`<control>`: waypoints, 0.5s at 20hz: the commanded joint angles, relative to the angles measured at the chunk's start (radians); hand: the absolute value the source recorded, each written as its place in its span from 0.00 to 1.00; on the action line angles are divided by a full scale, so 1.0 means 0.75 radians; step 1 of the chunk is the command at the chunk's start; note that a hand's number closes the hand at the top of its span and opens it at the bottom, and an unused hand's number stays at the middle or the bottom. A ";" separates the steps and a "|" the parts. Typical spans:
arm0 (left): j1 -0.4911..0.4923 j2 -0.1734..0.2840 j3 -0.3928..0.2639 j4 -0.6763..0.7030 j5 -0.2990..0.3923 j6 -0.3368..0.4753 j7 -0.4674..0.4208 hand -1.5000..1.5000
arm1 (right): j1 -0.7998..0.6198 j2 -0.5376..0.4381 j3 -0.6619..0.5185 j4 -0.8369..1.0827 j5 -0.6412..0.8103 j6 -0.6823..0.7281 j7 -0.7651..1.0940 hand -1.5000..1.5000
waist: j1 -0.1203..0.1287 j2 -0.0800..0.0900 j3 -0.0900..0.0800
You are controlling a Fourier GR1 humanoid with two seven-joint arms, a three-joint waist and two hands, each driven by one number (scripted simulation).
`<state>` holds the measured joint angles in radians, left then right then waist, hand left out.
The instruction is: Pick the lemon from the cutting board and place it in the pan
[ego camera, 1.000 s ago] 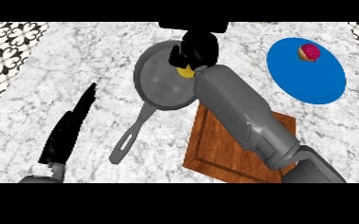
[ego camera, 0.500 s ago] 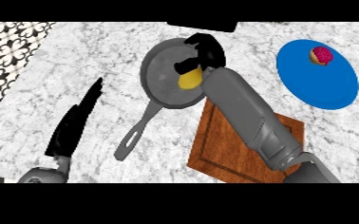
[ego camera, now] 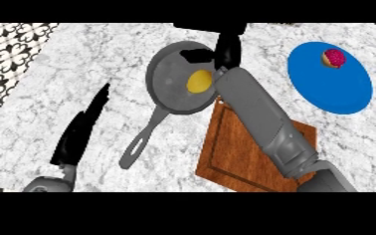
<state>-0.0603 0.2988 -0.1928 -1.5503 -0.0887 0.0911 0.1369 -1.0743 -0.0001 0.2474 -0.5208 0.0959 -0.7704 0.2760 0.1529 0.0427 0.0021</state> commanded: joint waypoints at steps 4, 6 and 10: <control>0.015 -0.007 0.043 0.019 0.000 0.034 0.019 0.50 | 0.016 0.000 -0.172 0.045 -0.137 -0.254 -0.178 0.00 | -0.094 -0.021 0.000; 0.050 0.025 0.083 0.001 0.025 0.017 -0.002 0.50 | 0.085 0.000 -0.202 0.023 -0.172 -0.295 -0.308 0.00 | -0.104 -0.027 0.000; 0.093 0.037 0.125 0.010 0.054 -0.007 -0.030 0.50 | 0.114 -0.057 -0.308 0.021 -0.214 -0.159 -0.473 0.00 | -0.159 -0.042 -0.002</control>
<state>-0.0129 0.3154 -0.1337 -1.5467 -0.0715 0.0993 0.1244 -1.0172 -0.0165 0.0757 -0.5044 -0.0328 -0.9218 0.0244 0.0674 0.0213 0.0016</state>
